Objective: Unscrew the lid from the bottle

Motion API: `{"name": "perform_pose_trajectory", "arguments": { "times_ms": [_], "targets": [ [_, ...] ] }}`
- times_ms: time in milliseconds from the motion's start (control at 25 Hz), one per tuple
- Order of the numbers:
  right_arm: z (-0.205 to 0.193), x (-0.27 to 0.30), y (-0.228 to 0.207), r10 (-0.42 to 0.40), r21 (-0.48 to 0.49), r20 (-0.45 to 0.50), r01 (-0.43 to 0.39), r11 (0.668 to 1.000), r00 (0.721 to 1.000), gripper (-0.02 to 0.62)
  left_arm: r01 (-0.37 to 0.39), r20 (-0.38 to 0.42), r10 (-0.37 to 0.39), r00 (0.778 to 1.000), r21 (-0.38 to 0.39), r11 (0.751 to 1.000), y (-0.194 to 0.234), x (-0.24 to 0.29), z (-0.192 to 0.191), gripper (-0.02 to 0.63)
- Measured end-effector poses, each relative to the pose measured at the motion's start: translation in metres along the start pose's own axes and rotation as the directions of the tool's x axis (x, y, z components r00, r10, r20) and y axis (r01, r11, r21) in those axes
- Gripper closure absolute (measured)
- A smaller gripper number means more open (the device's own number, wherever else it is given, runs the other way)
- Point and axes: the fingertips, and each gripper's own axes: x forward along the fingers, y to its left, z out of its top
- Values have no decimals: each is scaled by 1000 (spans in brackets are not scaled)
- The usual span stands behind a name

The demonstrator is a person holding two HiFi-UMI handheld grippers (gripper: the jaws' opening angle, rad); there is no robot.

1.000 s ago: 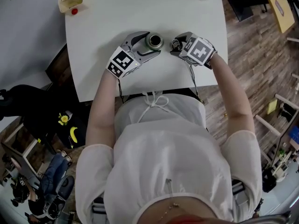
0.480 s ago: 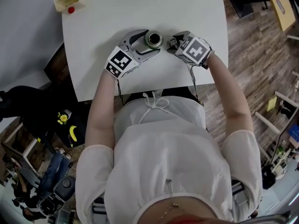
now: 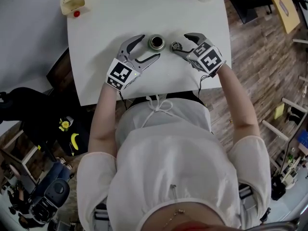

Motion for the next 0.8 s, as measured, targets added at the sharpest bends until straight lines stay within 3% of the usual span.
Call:
{"name": "perform_pose_trajectory", "arguments": {
  "times_ms": [200, 360, 520, 600, 800],
  "targets": [
    [30, -41, -9, -86, 29, 160, 83, 996, 983, 354, -79, 99, 70, 993, 83, 993, -3, -23, 51, 247],
    [65, -79, -13, -186, 42, 310, 182, 982, 932, 417, -172, 186, 141, 972, 161, 972, -2, -45, 95, 263],
    [92, -121, -16, -285, 99, 441, 270, 958, 851, 496, -273, 225, 248, 942, 90, 958, 0, -68, 133, 404],
    [99, -135, -17, -325, 123, 480, 304, 945, 815, 548, -314, 260, 284, 923, 80, 946, 4, -79, 151, 424],
    [112, -158, 1, -337, 187, 588, 282, 941, 735, 589, -406, 285, 388, 877, 7, 914, 14, -113, 164, 546]
  ]
}}
